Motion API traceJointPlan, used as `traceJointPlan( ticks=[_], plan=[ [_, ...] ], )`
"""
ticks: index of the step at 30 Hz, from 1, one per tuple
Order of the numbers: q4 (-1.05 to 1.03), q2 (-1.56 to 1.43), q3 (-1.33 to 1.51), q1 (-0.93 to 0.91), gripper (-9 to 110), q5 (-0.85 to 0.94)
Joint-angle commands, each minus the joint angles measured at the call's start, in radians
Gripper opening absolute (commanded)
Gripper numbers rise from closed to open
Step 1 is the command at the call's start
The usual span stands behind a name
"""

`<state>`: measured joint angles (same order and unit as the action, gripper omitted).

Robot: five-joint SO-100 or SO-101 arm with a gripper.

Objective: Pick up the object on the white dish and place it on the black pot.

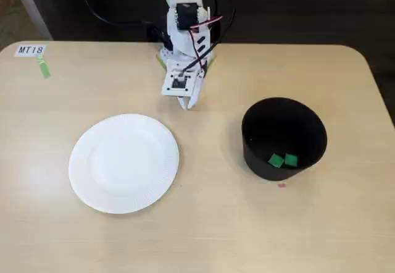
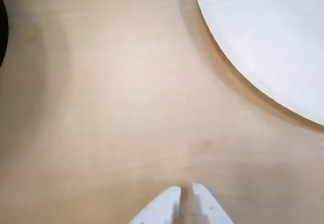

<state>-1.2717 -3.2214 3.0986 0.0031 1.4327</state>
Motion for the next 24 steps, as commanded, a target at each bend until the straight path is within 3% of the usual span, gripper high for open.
traceJointPlan(
  ticks=[1, 7, 10, 11, 18, 24],
  plan=[
    [-0.018, -0.109, 0.069, 0.006, 3, 0.02],
    [-0.018, -0.109, 0.069, 0.003, 4, 0.017],
    [0.005, -0.109, 0.074, -0.126, 3, -0.086],
    [0.067, -0.109, 0.071, -0.057, 1, -0.256],
    [0.39, -0.109, 0.069, 0.195, 0, -0.796],
    [0.535, -0.109, 0.069, 0.147, 0, -1.335]
  ],
)
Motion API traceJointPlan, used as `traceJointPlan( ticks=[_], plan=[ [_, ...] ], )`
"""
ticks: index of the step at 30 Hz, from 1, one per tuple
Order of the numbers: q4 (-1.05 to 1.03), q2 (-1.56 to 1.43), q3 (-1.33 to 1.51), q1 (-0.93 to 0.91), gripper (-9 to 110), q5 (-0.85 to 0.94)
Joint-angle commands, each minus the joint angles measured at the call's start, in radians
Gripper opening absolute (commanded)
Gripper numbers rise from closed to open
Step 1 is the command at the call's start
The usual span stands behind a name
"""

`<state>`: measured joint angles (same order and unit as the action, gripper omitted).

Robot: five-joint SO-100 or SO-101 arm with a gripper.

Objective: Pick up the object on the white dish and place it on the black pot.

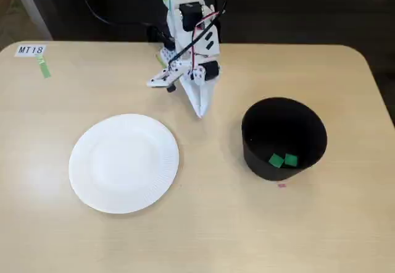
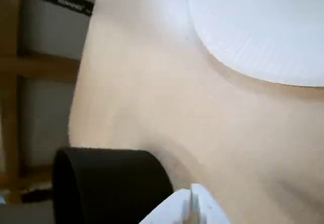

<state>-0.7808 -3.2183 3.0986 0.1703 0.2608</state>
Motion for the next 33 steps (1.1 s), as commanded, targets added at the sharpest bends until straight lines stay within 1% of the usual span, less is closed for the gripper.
traceJointPlan(
  ticks=[1, 7, 33],
  plan=[
    [0.044, -0.112, 0.069, -0.032, 0, -0.242],
    [0.038, -0.112, 0.067, -0.13, 0, -0.353],
    [0.043, -0.112, 0.069, -0.132, 0, -0.354]
  ],
)
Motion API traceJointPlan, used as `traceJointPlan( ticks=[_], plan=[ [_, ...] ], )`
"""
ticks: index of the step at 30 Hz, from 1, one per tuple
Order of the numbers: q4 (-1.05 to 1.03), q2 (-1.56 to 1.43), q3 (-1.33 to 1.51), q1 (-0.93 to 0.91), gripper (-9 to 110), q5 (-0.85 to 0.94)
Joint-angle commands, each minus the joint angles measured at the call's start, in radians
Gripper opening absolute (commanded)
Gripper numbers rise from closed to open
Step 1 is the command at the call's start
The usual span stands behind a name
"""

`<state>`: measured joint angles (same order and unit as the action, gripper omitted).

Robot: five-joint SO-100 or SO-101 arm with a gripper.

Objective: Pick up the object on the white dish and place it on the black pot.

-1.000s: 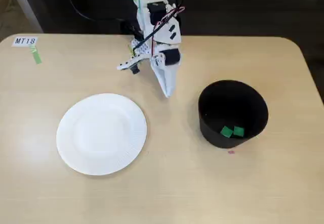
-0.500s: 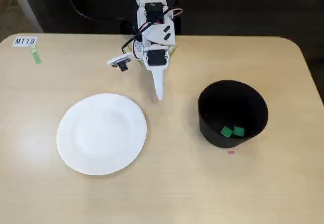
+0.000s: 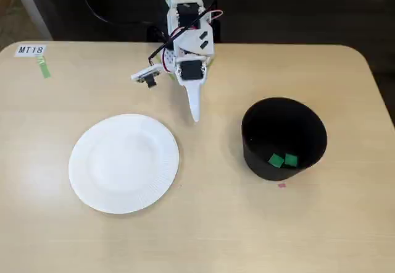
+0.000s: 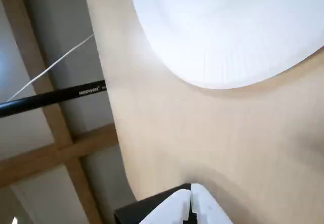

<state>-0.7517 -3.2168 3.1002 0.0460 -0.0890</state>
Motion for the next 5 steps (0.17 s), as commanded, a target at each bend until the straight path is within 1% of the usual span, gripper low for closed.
traceJointPlan(
  ticks=[1, 5],
  plan=[
    [0.014, -0.114, 0.067, -0.008, 0, -0.005],
    [0.014, -0.114, 0.067, -0.008, 0, -0.005]
  ],
)
